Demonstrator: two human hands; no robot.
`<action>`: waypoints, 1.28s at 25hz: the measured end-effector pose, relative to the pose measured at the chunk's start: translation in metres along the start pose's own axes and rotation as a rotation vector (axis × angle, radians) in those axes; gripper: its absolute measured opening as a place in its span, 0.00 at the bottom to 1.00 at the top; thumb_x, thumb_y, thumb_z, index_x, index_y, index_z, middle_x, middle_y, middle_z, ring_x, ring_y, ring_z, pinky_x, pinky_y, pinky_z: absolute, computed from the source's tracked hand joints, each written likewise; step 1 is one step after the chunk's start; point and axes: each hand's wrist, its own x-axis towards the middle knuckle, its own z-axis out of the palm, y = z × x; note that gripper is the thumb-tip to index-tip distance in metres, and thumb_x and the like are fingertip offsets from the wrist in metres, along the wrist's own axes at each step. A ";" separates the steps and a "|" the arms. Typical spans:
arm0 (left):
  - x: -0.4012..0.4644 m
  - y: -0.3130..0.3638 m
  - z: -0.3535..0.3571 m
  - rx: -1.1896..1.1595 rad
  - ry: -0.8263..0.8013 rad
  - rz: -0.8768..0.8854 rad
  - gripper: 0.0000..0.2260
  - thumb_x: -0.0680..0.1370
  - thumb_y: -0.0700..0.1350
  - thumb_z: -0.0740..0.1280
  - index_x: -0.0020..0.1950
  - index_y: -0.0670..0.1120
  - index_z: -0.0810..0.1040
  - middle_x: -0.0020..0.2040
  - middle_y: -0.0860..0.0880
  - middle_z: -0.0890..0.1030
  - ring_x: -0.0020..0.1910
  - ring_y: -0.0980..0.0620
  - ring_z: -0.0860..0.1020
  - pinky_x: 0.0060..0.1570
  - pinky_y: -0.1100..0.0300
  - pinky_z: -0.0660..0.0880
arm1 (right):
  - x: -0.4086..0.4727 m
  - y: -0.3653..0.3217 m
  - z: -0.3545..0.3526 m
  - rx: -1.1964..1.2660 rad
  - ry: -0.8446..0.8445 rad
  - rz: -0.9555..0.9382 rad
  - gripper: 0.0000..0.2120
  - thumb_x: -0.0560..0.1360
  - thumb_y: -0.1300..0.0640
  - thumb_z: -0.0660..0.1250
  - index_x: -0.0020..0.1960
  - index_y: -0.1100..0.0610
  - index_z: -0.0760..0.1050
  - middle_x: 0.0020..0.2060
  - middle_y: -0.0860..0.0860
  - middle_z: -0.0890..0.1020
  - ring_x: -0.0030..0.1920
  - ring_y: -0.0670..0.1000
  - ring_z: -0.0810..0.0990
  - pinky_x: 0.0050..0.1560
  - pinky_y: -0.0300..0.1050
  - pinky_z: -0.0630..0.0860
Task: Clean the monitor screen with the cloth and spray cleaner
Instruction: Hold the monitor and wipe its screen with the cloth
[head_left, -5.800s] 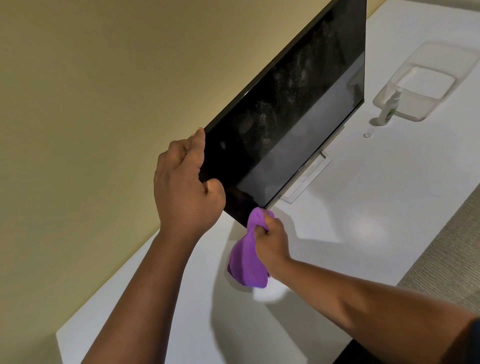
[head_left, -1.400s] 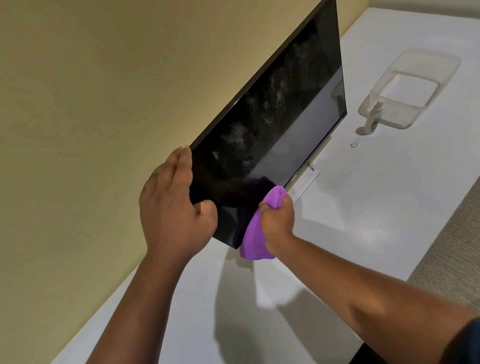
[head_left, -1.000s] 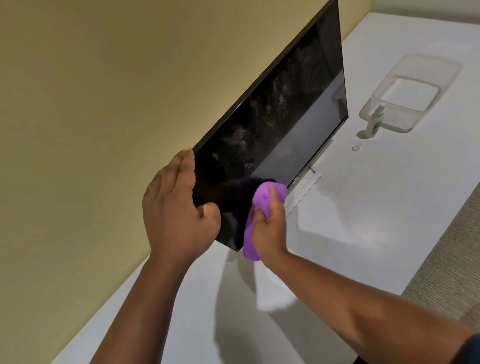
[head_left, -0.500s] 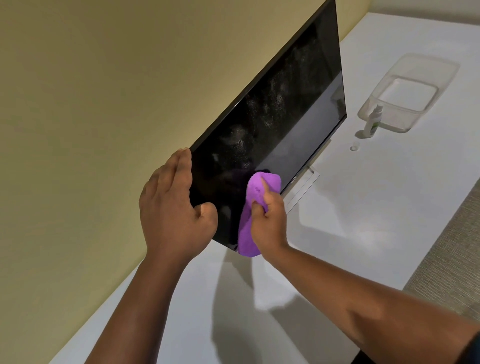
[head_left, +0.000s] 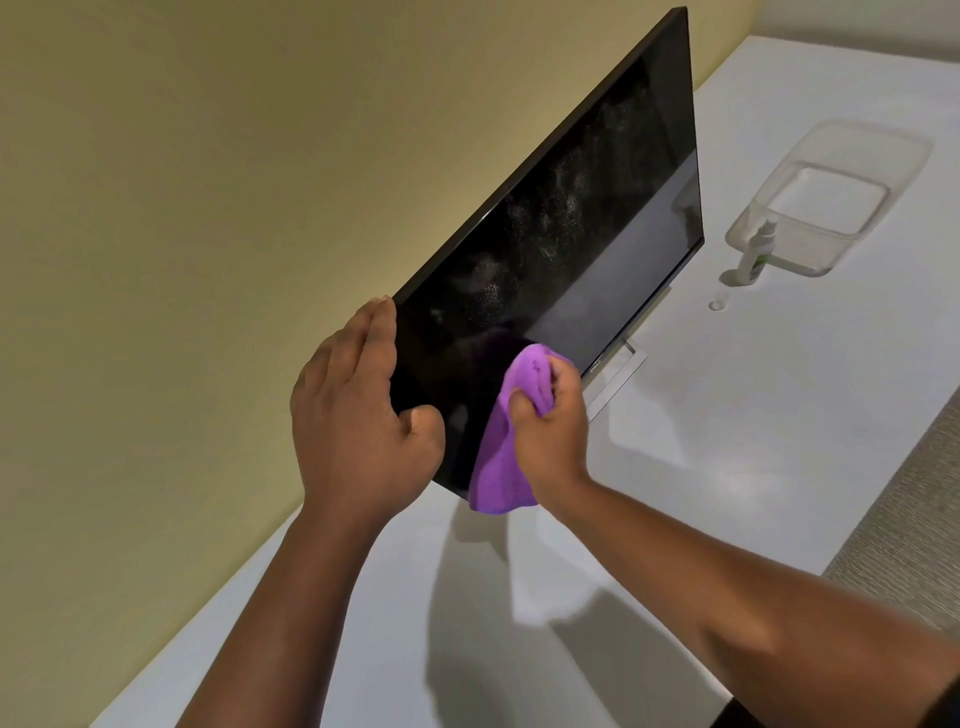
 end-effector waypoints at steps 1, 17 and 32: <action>0.000 0.000 0.000 0.000 -0.003 0.000 0.40 0.66 0.46 0.62 0.80 0.44 0.65 0.78 0.45 0.69 0.74 0.43 0.70 0.72 0.50 0.63 | 0.008 -0.004 0.000 -0.017 0.052 0.054 0.20 0.81 0.60 0.66 0.73 0.53 0.70 0.61 0.49 0.78 0.60 0.50 0.79 0.53 0.34 0.79; 0.001 0.001 -0.008 -0.122 -0.036 -0.045 0.39 0.66 0.45 0.62 0.80 0.44 0.67 0.79 0.47 0.69 0.75 0.46 0.67 0.72 0.58 0.59 | -0.014 -0.016 0.022 -0.081 -0.125 -0.453 0.26 0.76 0.70 0.66 0.74 0.61 0.73 0.54 0.51 0.80 0.53 0.35 0.75 0.58 0.32 0.74; 0.004 -0.009 -0.023 -0.359 -0.177 -0.137 0.41 0.66 0.45 0.61 0.82 0.51 0.62 0.78 0.54 0.69 0.75 0.55 0.67 0.70 0.60 0.65 | -0.011 -0.027 0.014 -0.082 -0.004 -0.321 0.22 0.78 0.67 0.66 0.72 0.60 0.75 0.58 0.47 0.78 0.57 0.40 0.76 0.59 0.30 0.74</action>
